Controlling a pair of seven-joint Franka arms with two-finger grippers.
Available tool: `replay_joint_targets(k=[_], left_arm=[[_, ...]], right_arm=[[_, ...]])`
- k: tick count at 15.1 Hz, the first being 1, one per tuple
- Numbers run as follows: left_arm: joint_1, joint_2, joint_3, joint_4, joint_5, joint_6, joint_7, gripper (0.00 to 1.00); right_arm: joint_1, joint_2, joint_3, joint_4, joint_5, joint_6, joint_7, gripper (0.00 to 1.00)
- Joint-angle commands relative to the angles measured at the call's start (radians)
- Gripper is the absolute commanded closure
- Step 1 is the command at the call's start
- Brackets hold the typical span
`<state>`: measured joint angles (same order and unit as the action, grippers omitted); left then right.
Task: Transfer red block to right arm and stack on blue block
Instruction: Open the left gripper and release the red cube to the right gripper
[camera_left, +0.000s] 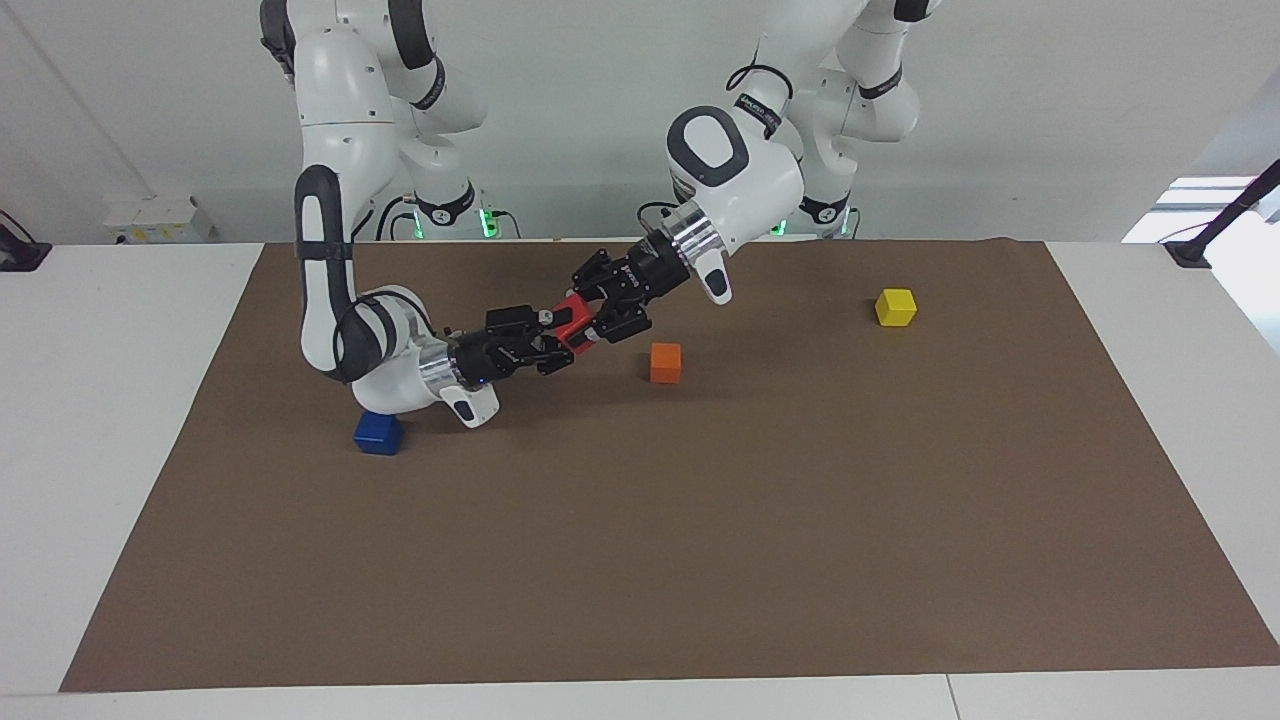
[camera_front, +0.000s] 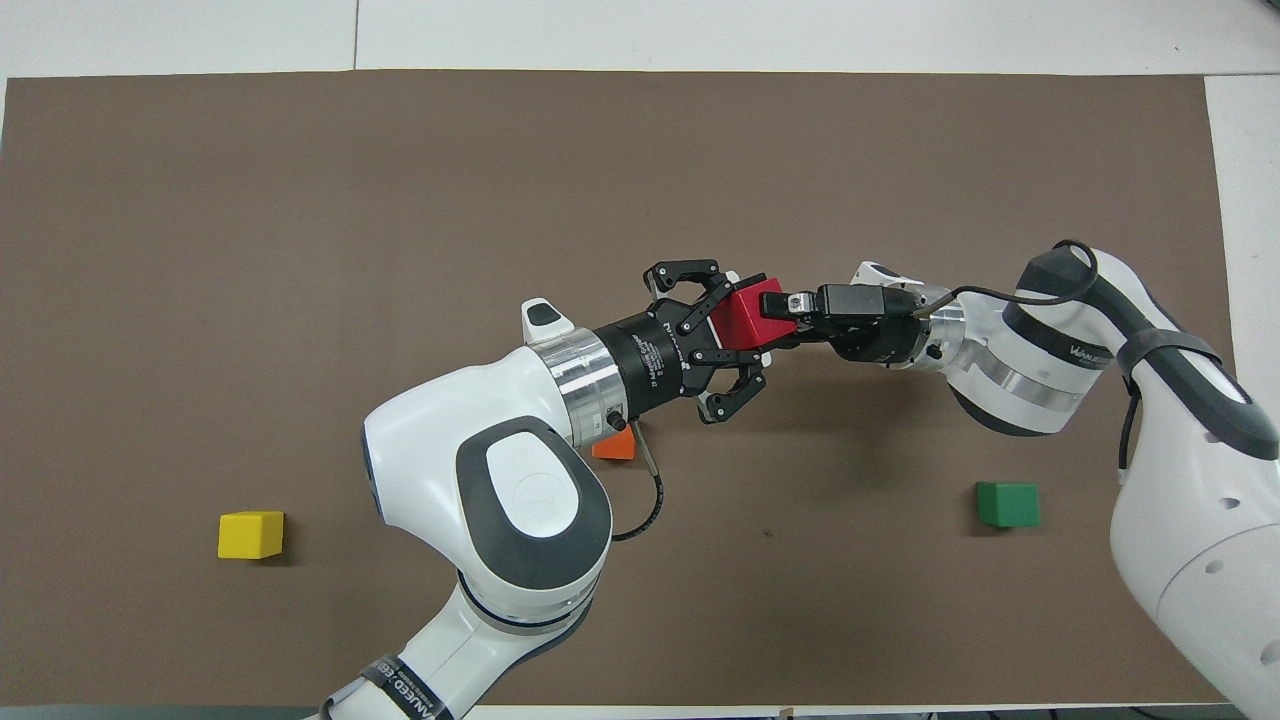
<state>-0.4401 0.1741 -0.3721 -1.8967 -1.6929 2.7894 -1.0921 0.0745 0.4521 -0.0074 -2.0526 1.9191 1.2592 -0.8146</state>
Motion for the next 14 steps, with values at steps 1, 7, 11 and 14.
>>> replay_joint_targets(k=[1, 7, 11, 14], left_arm=[[-0.008, 0.019, 0.001, 0.011, 0.009, 0.024, -0.014, 0.0], [0.015, -0.008, 0.004, -0.03, 0.009, 0.012, -0.017, 0.0], [0.073, -0.089, 0.004, -0.119, 0.009, -0.033, -0.017, 0.0], [0.124, -0.157, 0.006, -0.196, 0.01, -0.085, -0.017, 0.0]], right_arm=[[0.008, -0.006, 0.004, -0.003, 0.02, 0.055, -0.032, 1.0], [0.01, -0.006, 0.004, -0.003, 0.02, 0.062, -0.035, 1.0], [0.011, -0.009, 0.004, -0.003, 0.02, 0.068, -0.04, 1.0], [0.011, -0.016, 0.006, -0.001, 0.02, 0.098, -0.04, 1.0]])
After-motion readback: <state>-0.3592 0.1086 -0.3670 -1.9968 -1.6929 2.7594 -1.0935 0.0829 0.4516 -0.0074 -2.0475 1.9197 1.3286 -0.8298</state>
